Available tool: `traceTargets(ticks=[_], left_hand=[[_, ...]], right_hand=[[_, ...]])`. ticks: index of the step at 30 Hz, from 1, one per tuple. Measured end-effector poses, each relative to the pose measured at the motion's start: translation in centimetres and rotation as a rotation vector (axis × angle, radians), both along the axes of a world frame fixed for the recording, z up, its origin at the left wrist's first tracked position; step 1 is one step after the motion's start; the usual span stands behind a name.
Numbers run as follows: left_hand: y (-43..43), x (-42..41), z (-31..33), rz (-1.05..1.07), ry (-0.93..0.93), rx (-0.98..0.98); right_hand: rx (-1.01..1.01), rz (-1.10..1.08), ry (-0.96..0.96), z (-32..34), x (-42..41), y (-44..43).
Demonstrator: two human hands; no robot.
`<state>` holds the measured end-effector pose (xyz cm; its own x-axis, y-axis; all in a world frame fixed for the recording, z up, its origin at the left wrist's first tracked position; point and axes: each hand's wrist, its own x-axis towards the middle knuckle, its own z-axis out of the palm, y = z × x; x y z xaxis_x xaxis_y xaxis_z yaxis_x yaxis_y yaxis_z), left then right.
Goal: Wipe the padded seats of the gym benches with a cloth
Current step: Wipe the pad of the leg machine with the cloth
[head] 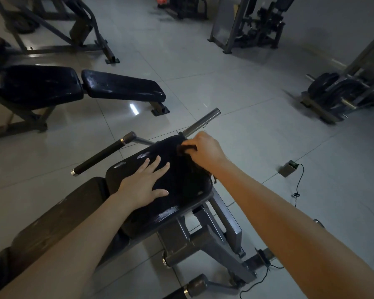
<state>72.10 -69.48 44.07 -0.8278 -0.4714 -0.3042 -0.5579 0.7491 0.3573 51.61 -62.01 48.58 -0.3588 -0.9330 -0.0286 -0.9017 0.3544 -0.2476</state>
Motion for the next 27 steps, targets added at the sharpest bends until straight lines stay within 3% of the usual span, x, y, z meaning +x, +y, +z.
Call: traceTargets(ticks=[4, 9, 12, 18, 22, 27], left_hand=[[-0.1, 0.0, 0.1, 0.016, -0.008, 0.020], [0.1, -0.2, 0.1, 0.038, -0.011, 0.025], [0.3, -0.2, 0.3, 0.042, -0.003, 0.032], [0.1, -1.0, 1.8, 0.068, -0.034, 0.101], [-0.5, -3.0, 3.3, 0.178, 0.013, 0.164], [-1.4, -6.9, 3.7, 0.280, -0.019, 0.075]], right_hand=[[-0.024, -0.009, -0.084, -0.1, -0.5, 0.1], [0.100, 0.069, -0.208, 0.5, -1.3, 6.7], [0.082, -0.007, -0.233, -0.9, -0.9, 9.2], [-0.111, -0.103, -0.272, -1.6, -1.8, 3.1], [-0.118, -0.129, -0.322, -3.1, -2.9, 1.7], [-0.178, -0.101, -0.444, -3.3, -3.1, 3.2]])
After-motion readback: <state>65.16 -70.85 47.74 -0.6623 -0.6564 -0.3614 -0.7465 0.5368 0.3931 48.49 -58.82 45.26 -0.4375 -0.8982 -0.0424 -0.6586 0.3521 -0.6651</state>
